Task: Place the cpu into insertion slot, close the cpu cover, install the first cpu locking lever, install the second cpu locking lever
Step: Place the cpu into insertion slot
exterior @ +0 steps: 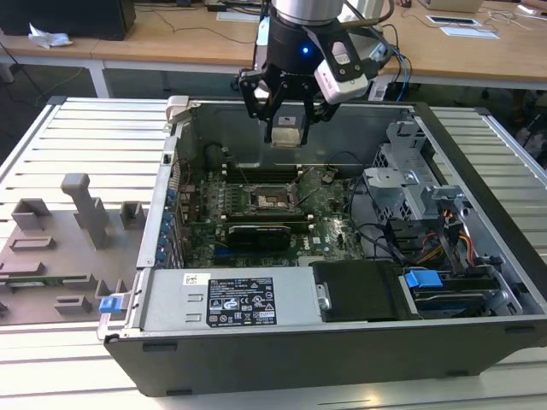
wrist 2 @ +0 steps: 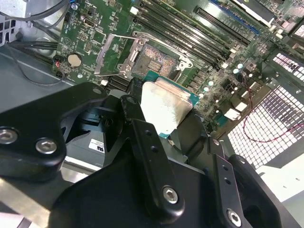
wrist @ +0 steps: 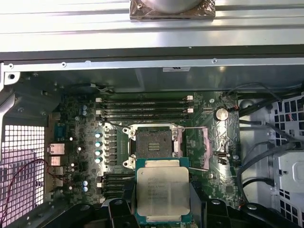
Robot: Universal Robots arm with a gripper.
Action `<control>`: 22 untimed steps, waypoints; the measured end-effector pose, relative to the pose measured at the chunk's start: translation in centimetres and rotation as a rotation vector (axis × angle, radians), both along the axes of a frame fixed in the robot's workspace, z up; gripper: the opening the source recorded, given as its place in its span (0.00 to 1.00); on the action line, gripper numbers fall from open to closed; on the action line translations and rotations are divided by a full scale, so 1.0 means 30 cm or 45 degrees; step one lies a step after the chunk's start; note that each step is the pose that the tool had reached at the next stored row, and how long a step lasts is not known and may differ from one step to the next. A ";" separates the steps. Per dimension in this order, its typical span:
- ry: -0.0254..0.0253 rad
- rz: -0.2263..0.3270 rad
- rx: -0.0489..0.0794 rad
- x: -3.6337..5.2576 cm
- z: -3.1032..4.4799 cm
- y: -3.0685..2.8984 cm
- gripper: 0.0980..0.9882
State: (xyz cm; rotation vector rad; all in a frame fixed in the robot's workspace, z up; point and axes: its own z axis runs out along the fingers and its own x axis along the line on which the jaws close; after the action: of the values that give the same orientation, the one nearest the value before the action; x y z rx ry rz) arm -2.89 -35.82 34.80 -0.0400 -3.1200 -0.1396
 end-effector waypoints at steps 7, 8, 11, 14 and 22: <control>0.0000 0.000 0.000 0.000 -0.011 0.000 0.50; 0.0000 0.000 0.000 0.000 -0.012 0.000 0.50; 0.0000 0.000 0.000 0.000 -0.018 0.000 0.50; -0.0001 0.000 0.000 0.000 -0.023 0.000 0.50; 0.0000 0.000 0.000 0.000 -0.032 0.000 0.50</control>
State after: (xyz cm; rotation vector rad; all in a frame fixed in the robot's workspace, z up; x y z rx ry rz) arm -2.89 -35.82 33.85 -0.0400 -3.1200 -0.1396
